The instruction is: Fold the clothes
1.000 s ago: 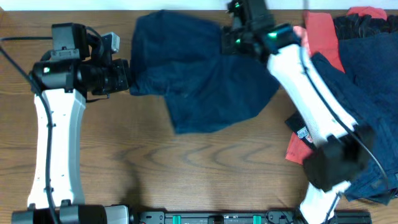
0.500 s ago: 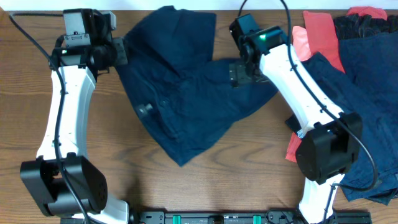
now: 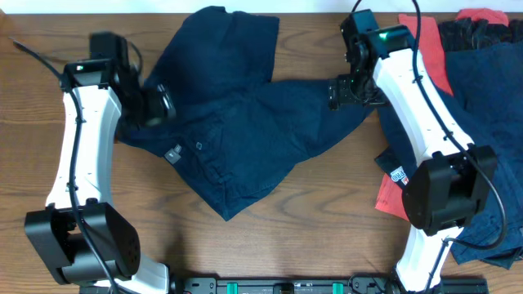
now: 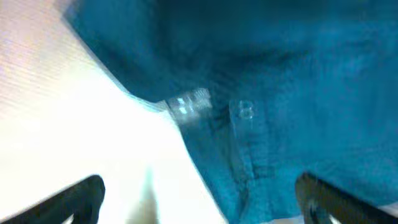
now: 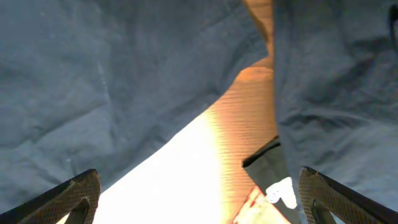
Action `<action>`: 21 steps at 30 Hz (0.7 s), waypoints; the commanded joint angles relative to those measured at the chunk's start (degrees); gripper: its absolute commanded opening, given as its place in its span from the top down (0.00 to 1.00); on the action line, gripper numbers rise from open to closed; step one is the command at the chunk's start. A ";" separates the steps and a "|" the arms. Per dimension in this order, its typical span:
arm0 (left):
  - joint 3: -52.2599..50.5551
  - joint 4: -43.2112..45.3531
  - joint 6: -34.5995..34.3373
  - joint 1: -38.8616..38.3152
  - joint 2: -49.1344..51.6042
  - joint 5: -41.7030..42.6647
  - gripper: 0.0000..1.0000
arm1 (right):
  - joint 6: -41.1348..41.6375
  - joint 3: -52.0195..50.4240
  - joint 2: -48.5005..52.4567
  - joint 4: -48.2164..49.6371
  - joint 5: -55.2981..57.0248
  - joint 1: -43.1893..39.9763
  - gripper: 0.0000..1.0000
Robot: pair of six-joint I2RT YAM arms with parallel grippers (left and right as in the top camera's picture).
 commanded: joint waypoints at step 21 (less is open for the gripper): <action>-36.74 20.26 -27.41 -23.87 -0.63 19.63 0.39 | 1.97 0.59 -1.22 -1.46 -6.03 -5.16 0.01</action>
